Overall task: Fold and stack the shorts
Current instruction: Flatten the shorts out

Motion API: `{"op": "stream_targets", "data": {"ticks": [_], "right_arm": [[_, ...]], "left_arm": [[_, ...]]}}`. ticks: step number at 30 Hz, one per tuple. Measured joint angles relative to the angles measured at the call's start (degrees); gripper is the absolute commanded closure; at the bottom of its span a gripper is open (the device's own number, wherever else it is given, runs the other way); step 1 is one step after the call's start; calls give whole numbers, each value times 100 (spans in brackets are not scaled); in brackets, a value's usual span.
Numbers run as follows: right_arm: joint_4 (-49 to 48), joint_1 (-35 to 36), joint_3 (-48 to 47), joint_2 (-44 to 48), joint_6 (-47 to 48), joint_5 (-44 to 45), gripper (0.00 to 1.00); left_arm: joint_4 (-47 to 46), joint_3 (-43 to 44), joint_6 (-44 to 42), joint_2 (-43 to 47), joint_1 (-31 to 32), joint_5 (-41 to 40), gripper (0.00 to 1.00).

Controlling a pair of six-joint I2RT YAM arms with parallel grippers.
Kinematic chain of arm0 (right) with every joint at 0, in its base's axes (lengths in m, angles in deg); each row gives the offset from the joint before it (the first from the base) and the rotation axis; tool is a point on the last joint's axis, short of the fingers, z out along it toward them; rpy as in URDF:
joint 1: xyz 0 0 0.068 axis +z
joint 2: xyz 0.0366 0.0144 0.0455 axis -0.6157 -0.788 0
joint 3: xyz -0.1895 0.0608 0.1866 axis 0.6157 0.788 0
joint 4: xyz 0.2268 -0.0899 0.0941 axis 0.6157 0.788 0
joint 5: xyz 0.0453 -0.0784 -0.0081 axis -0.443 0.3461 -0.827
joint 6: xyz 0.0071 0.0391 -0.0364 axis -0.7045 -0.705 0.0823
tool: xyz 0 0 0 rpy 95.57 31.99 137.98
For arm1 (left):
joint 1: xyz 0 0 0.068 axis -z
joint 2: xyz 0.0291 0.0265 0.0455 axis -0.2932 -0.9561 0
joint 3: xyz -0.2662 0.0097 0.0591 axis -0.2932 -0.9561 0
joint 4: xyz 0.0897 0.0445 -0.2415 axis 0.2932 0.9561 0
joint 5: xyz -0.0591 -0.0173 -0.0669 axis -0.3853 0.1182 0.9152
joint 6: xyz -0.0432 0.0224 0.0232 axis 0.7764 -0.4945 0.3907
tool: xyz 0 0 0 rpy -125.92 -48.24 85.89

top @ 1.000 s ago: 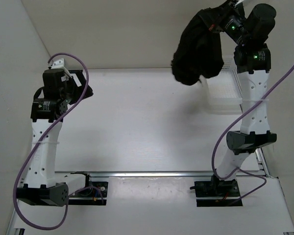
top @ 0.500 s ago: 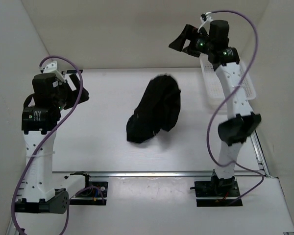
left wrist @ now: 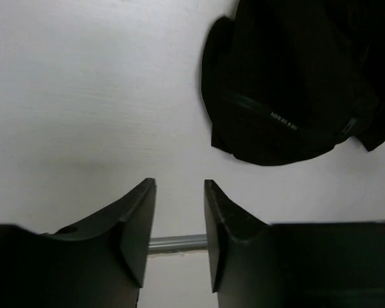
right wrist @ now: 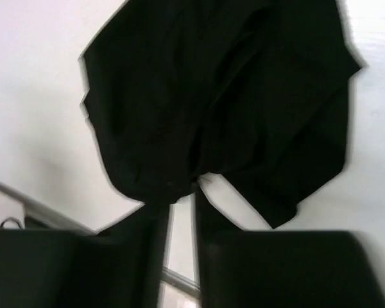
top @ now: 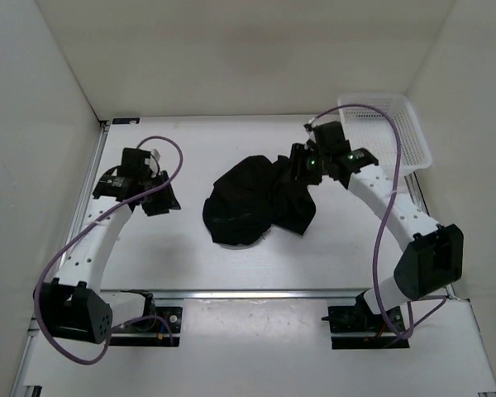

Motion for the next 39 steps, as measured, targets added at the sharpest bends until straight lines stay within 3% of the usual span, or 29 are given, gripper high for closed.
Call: {"op": "stream_targets", "data": {"ticks": [3, 4, 6, 11, 23, 25, 26, 28, 29, 30, 32, 39], "right_arm": [[-409, 352, 710, 341, -31, -57, 30], [-505, 415, 896, 341, -63, -90, 30], [-726, 551, 1423, 286, -173, -151, 30], [-918, 658, 1926, -70, -376, -354, 32], [-1707, 1036, 1696, -833, -680, -918, 44], [-1840, 1080, 1735, -914, -765, -1027, 46], [-1893, 1086, 1759, -938, -796, -1062, 52], [-1967, 1091, 1790, -957, -837, -1104, 59], [-2000, 1091, 1792, -970, -859, -1106, 68], [-2026, 1091, 1792, -981, -852, -1108, 85], [-2070, 1091, 1784, -1003, -861, -1115, 100], [-1856, 1086, 1215, -1034, -599, -1054, 100]], "left_arm": [[-184, -260, 114, -426, 343, 146, 18], [-280, -313, 125, -562, 457, 177, 12], [-404, -380, 201, -822, 682, 236, 7], [-761, -452, 372, -1620, 1126, 236, 6], [-1209, 63, 557, -3379, 1198, 79, 24], [-1250, 221, 549, -3565, 1226, 105, 41], [-1287, 273, 533, -3646, 1233, 120, 52], [-1311, 363, 522, -3779, 1257, 175, 89], [-1316, 409, 514, -3851, 1263, 214, 90], [-1327, 446, 492, -3906, 1270, 236, 90], [-1349, 518, 435, -4013, 1283, 295, 90], [-1176, 850, 367, -3995, 1237, 365, 90]]}}
